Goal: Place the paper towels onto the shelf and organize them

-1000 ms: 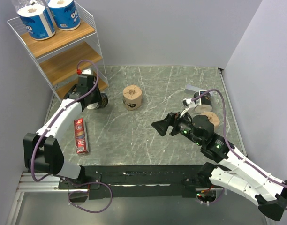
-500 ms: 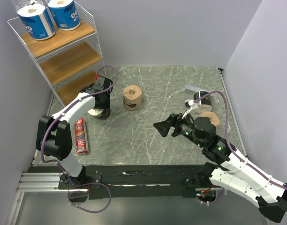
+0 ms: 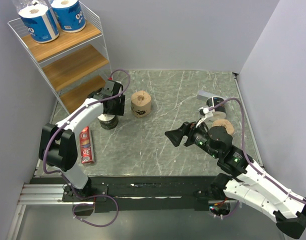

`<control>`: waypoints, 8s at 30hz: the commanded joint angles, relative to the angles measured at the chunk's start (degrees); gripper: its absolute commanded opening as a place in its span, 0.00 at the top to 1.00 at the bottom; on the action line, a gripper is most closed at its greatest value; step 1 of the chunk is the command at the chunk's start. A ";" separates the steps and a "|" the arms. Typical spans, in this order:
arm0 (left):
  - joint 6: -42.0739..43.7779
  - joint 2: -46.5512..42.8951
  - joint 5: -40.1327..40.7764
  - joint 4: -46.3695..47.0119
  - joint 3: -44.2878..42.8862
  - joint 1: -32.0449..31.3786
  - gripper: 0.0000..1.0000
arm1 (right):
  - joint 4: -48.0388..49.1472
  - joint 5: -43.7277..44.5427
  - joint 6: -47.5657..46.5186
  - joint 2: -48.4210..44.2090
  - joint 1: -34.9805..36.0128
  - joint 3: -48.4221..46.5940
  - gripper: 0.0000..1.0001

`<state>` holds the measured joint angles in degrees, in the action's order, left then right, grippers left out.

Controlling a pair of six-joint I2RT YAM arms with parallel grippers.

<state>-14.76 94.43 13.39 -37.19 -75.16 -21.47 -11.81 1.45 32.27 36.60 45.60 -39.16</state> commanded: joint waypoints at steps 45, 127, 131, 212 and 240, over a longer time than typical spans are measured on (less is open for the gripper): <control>28.28 -6.01 25.42 1.14 -23.02 -3.22 0.79 | -0.49 0.92 -0.63 1.54 0.01 -2.33 0.02; 51.15 -5.05 22.49 26.29 -16.95 12.42 0.54 | -11.65 2.68 0.25 -0.65 0.01 -10.94 0.03; 51.33 -2.60 21.59 25.68 -20.02 13.30 0.69 | -12.97 2.59 0.16 -0.56 0.01 -10.85 0.02; 41.93 3.74 30.83 26.29 -23.36 15.24 0.83 | -13.14 1.80 -3.18 -1.97 0.01 -13.49 0.01; -3.43 -55.23 -31.94 27.44 17.76 -1.37 0.03 | -33.80 21.93 -7.31 22.45 -29.48 -34.23 0.00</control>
<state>-11.90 38.68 -14.06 -11.84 -59.42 -21.93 -42.41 25.47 23.79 58.39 25.52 -72.79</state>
